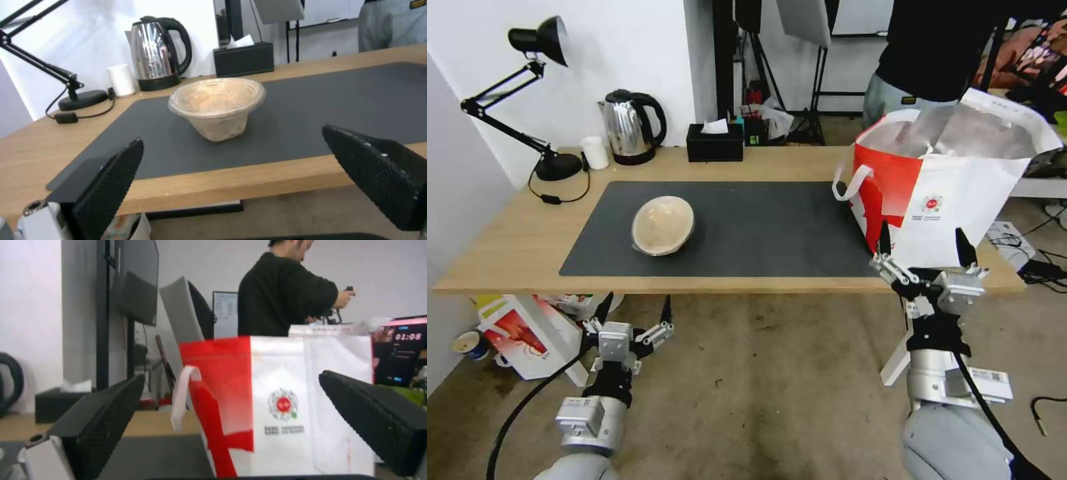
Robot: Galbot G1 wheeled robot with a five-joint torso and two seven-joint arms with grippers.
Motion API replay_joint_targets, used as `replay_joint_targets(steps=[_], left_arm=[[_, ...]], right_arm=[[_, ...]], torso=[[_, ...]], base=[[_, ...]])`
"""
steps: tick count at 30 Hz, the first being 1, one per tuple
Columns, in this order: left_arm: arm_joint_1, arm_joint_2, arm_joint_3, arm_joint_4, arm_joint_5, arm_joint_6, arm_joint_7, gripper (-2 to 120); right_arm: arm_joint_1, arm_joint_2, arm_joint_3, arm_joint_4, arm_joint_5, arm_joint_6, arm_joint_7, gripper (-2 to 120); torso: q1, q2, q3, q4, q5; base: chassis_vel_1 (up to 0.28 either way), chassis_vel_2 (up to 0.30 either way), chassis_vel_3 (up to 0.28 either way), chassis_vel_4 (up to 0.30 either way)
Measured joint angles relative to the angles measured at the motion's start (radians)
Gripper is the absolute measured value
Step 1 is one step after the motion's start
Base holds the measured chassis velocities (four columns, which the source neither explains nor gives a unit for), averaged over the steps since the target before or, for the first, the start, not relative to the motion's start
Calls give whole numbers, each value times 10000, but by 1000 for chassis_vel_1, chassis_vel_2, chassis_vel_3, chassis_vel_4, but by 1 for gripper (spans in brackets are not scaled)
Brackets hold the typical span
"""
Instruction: Pick up the trash from the table and place it into the takeout bag.
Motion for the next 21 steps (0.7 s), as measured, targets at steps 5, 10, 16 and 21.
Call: replay_joint_targets(steps=[5,10,16,21], left_arm=[[0,0,0,0,0,0,0,100],[0,0,0,0,0,0,0,100],[-1,0,0,0,0,0,0,100],[0,0,0,0,0,0,0,100]], right_arm=[[-620,74,-13,9,-403,-7,184,100],[-1154,190,-99,48,-844,31,281,100],[-1422,169,-141,122,-1042,82,313,100],[-1734,136,-166,319,-1130,98,376,100]], torso=[[0,0,0,0,0],[0,0,0,-1,1],[0,-1,0,0,0],[-1,0,0,0,1]], base=[[0,0,0,0],[0,0,0,0],[0,0,0,0],[0,0,0,0]])
